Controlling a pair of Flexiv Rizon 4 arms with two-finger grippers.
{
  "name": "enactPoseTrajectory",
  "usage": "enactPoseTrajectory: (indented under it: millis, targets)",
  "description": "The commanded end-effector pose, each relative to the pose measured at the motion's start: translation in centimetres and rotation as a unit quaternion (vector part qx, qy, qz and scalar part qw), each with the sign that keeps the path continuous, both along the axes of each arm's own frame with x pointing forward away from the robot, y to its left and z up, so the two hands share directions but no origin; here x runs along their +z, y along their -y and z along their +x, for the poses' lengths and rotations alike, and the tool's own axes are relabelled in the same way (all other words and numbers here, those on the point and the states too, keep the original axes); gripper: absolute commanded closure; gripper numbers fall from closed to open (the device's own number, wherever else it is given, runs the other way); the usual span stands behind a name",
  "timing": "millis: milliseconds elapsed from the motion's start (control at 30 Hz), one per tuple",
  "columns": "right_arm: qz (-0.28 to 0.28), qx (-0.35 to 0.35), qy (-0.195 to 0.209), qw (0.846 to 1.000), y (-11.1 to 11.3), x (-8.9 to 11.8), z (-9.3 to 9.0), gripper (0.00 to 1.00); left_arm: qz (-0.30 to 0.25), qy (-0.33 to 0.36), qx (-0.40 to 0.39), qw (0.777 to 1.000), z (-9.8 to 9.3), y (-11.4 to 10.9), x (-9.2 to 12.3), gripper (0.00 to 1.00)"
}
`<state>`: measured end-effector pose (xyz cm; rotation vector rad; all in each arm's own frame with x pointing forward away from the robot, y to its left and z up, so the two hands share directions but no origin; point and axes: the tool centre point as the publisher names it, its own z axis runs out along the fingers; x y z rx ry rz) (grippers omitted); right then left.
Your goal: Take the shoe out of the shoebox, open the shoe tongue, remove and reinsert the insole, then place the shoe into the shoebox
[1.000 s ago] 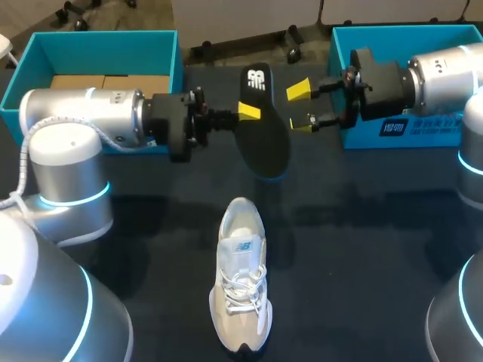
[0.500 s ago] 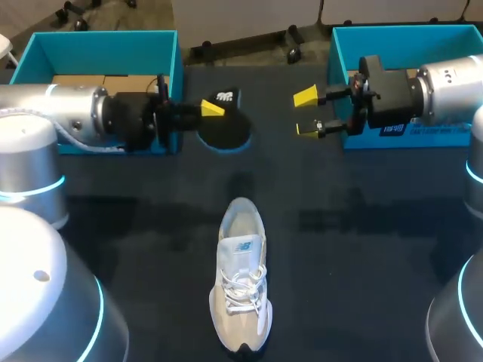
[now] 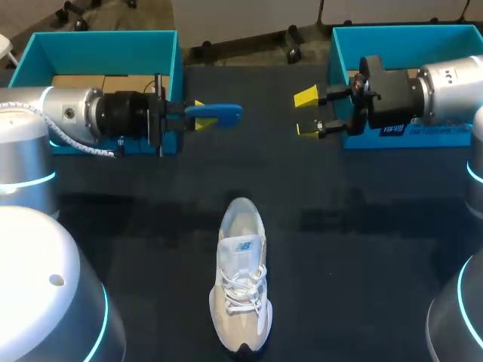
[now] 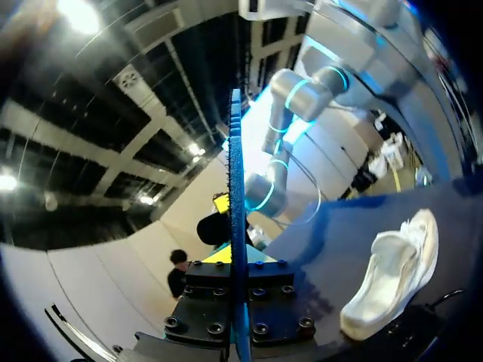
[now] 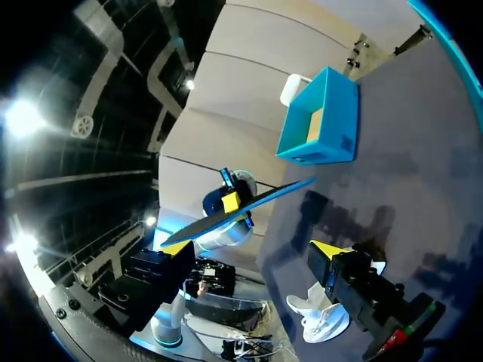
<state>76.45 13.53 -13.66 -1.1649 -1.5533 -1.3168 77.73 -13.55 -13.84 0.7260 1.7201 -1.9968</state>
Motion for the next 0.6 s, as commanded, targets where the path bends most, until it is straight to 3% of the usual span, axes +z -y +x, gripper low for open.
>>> enactPoseTrajectory:
  millis: [33,133,333,433,600]
  targets:
    - [-0.001,0.0,0.0,1.0,-0.1,0.0,0.0,0.0,-0.002,-0.03,-0.016,0.999,0.8,0.0,-0.3,1.0]
    - [-0.001,0.0,0.0,1.0,-0.1,0.0,0.0,0.0,-0.002,-0.03,-0.016,0.999,0.8,0.0,-0.3,1.0]
    - [-0.001,0.0,0.0,1.0,-0.1,0.0,0.0,0.0,0.041,-0.25,-0.005,0.967,1.4,0.4,-2.0,1.0]
    - [-0.001,0.0,0.0,1.0,-0.1,0.0,0.0,0.0,0.041,-0.347,0.008,0.937,1.7,0.4,-1.6,1.0]
    - [-0.001,0.0,0.0,1.0,-0.1,0.0,0.0,0.0,0.049,-0.508,0.02,0.859,1.3,0.3,-1.0,1.0]
